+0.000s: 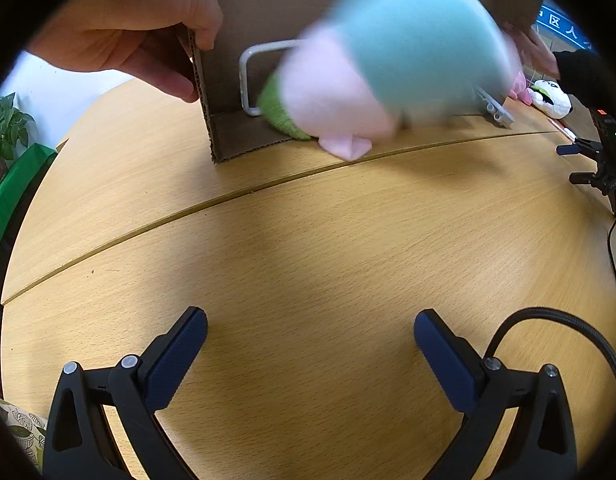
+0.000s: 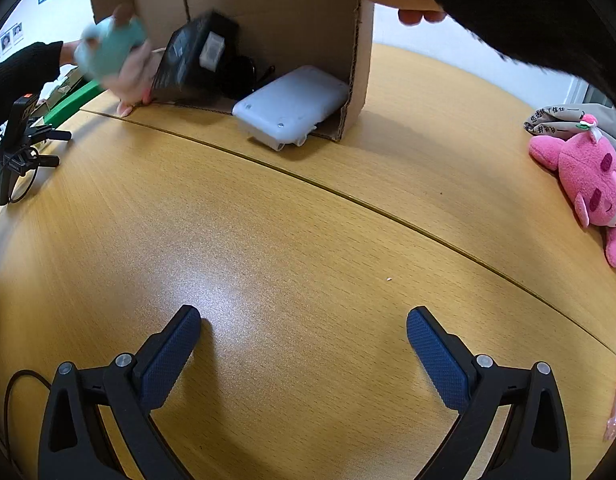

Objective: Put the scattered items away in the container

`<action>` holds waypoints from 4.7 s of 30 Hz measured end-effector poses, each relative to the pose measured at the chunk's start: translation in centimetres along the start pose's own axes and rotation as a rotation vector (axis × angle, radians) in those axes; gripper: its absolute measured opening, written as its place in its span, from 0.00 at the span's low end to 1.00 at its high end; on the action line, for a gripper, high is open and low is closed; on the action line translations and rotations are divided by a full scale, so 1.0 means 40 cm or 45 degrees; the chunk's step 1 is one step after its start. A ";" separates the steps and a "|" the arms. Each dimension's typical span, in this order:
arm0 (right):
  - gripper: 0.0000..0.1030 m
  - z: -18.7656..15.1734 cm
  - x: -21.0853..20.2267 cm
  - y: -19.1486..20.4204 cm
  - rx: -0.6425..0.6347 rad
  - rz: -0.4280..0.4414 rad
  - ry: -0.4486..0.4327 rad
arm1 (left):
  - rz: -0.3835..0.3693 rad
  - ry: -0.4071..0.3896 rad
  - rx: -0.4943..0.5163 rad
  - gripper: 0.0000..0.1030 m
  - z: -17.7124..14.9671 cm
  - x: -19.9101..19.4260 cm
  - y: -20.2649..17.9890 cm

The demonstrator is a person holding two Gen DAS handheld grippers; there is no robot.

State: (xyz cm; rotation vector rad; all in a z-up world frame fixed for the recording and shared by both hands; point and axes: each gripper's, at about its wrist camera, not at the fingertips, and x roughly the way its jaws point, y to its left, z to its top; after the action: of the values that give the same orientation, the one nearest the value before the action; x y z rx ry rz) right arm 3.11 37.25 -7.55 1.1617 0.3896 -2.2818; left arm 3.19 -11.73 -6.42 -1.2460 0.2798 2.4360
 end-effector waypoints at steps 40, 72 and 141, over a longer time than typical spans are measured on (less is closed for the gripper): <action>1.00 -0.005 0.010 0.001 0.000 0.004 -0.001 | -0.002 0.000 -0.001 1.00 -0.003 0.001 -0.001; 1.00 0.006 0.020 -0.012 -0.003 0.008 0.001 | -0.002 -0.001 0.000 1.00 -0.004 0.005 -0.008; 1.00 0.002 0.019 -0.017 0.007 -0.002 -0.001 | -0.003 -0.001 -0.001 1.00 0.000 0.015 -0.012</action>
State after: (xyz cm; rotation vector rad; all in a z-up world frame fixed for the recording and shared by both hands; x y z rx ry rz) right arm 2.29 37.51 -8.10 1.1635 0.3843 -2.2861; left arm 3.08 -11.15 -6.93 -1.2451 0.2772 2.4344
